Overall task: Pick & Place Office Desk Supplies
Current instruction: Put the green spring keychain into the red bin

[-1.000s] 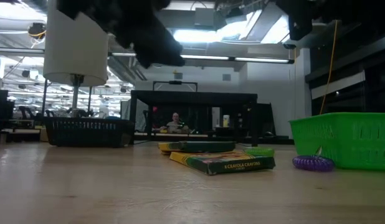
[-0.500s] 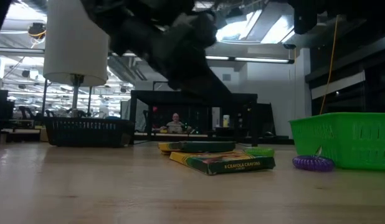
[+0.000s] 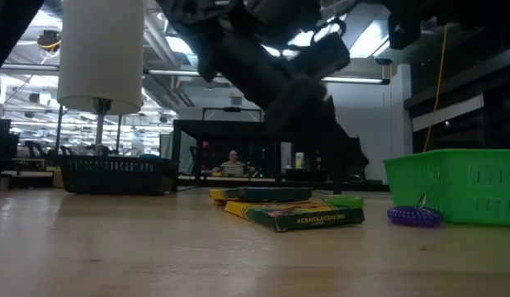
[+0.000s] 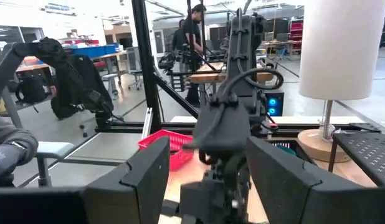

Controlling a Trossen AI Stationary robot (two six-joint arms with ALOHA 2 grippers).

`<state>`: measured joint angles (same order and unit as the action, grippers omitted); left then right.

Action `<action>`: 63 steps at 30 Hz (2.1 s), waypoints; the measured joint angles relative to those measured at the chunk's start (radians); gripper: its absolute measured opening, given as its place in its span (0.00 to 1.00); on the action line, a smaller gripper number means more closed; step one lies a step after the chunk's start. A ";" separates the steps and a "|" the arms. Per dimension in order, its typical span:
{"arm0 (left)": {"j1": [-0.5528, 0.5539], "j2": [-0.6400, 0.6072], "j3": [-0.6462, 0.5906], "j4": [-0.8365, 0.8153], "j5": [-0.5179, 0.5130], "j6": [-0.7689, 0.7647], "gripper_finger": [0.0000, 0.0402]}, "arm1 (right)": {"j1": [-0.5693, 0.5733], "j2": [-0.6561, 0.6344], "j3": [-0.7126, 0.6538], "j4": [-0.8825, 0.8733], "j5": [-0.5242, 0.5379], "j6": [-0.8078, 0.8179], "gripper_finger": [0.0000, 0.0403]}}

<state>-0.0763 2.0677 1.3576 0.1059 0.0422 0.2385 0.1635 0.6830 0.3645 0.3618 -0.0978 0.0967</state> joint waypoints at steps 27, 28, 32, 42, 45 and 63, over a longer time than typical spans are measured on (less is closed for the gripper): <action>0.097 0.099 0.038 -0.122 0.042 -0.001 0.42 | 0.000 0.000 0.000 -0.004 0.003 -0.002 0.53; 0.097 0.105 0.038 -0.122 0.044 -0.005 0.42 | 0.000 0.000 0.000 -0.004 0.003 -0.002 0.53; 0.097 0.109 0.038 -0.159 0.053 -0.028 0.41 | 0.000 0.000 0.000 -0.005 0.003 0.000 0.53; 0.077 0.111 0.037 -0.219 0.067 -0.048 0.11 | 0.000 0.000 0.000 -0.011 0.003 0.000 0.53; 0.071 0.111 0.037 -0.226 0.081 -0.065 0.03 | 0.000 0.000 0.000 -0.011 0.003 0.000 0.53; 0.020 -0.105 0.028 -0.414 0.107 -0.094 0.01 | 0.000 0.000 0.000 -0.021 0.000 0.000 0.53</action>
<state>-0.0560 1.9631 1.3857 -0.3084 0.1490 0.1447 0.1635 0.6830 0.3641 0.3412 -0.0981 0.0967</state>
